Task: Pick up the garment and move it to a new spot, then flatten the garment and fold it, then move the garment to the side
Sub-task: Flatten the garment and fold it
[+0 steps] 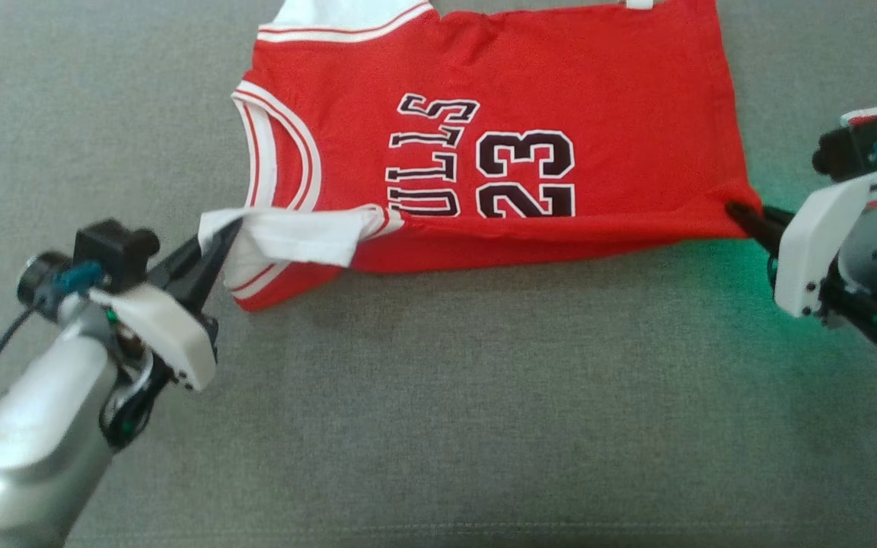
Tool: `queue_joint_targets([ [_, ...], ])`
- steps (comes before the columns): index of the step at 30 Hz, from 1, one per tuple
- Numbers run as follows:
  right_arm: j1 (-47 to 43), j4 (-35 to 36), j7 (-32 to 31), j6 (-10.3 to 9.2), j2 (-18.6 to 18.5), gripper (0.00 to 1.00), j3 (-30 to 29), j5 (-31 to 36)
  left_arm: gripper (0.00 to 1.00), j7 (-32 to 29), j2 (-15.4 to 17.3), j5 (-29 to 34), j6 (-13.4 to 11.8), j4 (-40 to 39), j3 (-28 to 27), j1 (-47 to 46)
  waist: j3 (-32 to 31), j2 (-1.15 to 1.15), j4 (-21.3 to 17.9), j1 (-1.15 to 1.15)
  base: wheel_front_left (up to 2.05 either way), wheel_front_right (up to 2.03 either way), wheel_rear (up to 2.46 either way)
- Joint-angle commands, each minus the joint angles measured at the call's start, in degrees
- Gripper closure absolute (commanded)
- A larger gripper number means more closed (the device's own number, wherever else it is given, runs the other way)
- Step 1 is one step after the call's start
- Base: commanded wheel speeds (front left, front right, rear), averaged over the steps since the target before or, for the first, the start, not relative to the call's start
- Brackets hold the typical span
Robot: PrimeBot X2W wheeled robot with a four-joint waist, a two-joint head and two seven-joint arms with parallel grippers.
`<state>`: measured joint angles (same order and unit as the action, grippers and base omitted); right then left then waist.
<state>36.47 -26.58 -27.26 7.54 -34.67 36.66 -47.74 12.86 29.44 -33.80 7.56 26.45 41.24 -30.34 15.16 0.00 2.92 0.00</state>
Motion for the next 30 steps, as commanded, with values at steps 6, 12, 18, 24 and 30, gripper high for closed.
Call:
queue_joint_targets([
  [6,5.13,0.34,-4.0,-0.05,0.58,1.0,-1.79,2.04,1.0,-1.69,4.16,-2.74,-0.08,3.6,4.93,-11.64,3.09,0.0,-0.19,0.0,0.0,0.0,0.0],
  [12,10.65,-2.67,-0.65,-0.05,2.99,0.0,-5.64,6.66,0.0,-0.69,2.98,-3.76,-0.08,10.68,5.79,-20.28,5.55,0.0,0.05,0.0,0.0,0.0,0.0],
  [18,12.28,-4.63,3.47,-0.05,6.24,0.0,-7.85,8.32,0.0,1.83,-1.09,-3.83,-0.39,16.24,2.47,-25.56,6.32,0.0,0.5,0.0,0.0,0.0,0.0],
  [24,10.75,-5.44,11.03,-0.05,7.69,0.0,-9.34,9.84,0.0,2.11,-3.45,-2.74,-1.49,12.71,-4.13,-24.07,4.85,0.0,0.65,0.0,0.0,0.0,0.0],
  [30,8.2,-4.66,24.27,-0.05,9.73,0.0,-12.38,11.91,0.0,2.12,-6.77,0.42,-3.26,1.91,-17.22,-15.09,1.62,0.0,0.32,0.0,0.0,0.0,0.0],
])
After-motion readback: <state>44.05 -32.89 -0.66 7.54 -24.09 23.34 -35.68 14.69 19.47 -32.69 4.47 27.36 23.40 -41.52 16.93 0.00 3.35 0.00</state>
